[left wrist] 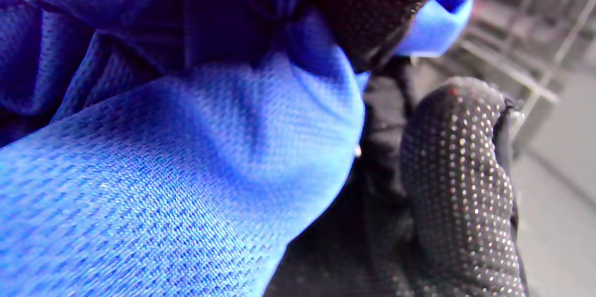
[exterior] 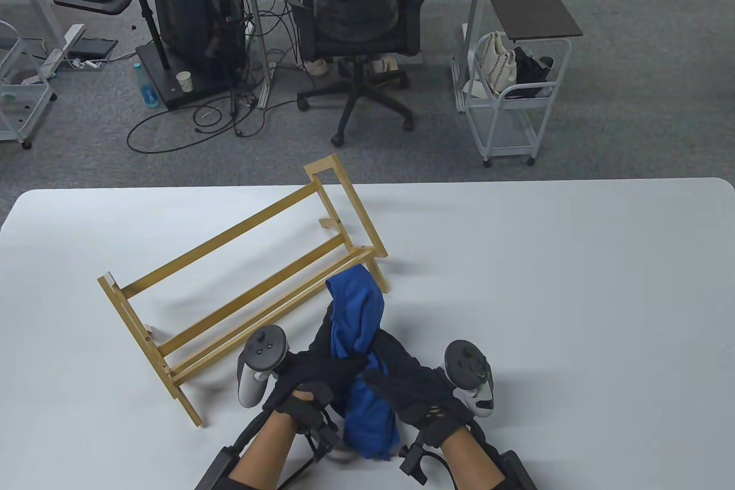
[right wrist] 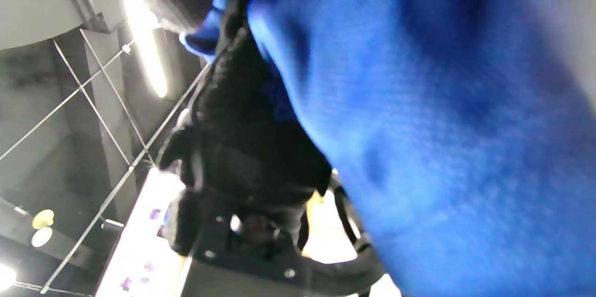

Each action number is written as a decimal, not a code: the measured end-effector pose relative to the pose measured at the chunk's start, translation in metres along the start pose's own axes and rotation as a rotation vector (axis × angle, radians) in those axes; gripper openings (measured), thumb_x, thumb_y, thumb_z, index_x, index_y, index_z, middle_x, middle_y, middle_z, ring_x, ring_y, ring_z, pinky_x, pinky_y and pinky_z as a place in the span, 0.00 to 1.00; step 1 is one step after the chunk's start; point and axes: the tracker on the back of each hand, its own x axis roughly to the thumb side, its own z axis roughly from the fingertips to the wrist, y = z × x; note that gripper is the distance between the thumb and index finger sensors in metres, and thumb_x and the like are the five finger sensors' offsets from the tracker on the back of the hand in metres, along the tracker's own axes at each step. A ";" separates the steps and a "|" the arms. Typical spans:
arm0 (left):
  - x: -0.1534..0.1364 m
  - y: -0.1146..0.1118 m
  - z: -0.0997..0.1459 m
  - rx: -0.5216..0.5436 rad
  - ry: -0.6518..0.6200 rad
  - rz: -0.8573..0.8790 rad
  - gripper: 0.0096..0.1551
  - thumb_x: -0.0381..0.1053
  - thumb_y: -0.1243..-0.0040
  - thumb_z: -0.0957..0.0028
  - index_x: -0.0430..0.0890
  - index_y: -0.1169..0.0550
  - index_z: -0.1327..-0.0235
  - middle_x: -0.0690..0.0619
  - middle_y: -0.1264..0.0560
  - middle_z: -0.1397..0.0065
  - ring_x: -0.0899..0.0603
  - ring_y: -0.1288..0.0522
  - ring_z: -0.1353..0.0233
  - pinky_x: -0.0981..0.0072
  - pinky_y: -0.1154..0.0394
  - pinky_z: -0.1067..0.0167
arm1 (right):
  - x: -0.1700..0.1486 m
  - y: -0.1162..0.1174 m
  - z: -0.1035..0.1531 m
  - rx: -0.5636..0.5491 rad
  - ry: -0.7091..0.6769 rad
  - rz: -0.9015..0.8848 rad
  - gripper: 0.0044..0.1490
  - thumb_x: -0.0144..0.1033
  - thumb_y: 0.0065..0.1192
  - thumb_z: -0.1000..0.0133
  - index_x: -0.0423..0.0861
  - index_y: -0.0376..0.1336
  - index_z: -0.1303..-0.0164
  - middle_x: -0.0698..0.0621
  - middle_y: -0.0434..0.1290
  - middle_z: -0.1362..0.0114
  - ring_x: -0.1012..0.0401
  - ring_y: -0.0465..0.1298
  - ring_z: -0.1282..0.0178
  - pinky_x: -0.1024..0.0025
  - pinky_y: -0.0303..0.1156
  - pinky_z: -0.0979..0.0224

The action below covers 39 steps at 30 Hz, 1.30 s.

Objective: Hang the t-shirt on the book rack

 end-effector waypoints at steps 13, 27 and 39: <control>0.011 0.001 0.007 0.096 -0.020 -0.121 0.49 0.53 0.35 0.38 0.70 0.56 0.21 0.42 0.41 0.16 0.32 0.26 0.26 0.47 0.20 0.36 | 0.005 -0.008 0.006 -0.052 -0.011 0.051 0.37 0.46 0.58 0.34 0.51 0.52 0.15 0.33 0.50 0.16 0.33 0.55 0.19 0.31 0.59 0.25; 0.036 0.013 0.023 0.244 -0.078 -0.390 0.48 0.54 0.35 0.39 0.66 0.54 0.20 0.41 0.37 0.18 0.33 0.23 0.28 0.50 0.18 0.39 | 0.011 -0.015 0.011 -0.077 -0.032 0.088 0.36 0.46 0.60 0.35 0.50 0.56 0.17 0.35 0.56 0.17 0.35 0.56 0.18 0.30 0.58 0.25; 0.059 0.015 0.035 0.369 -0.095 -0.639 0.49 0.56 0.35 0.40 0.62 0.54 0.19 0.37 0.35 0.23 0.34 0.20 0.32 0.52 0.15 0.42 | 0.003 -0.035 0.020 -0.158 0.001 0.035 0.37 0.46 0.60 0.35 0.48 0.56 0.17 0.35 0.56 0.17 0.34 0.54 0.18 0.29 0.57 0.25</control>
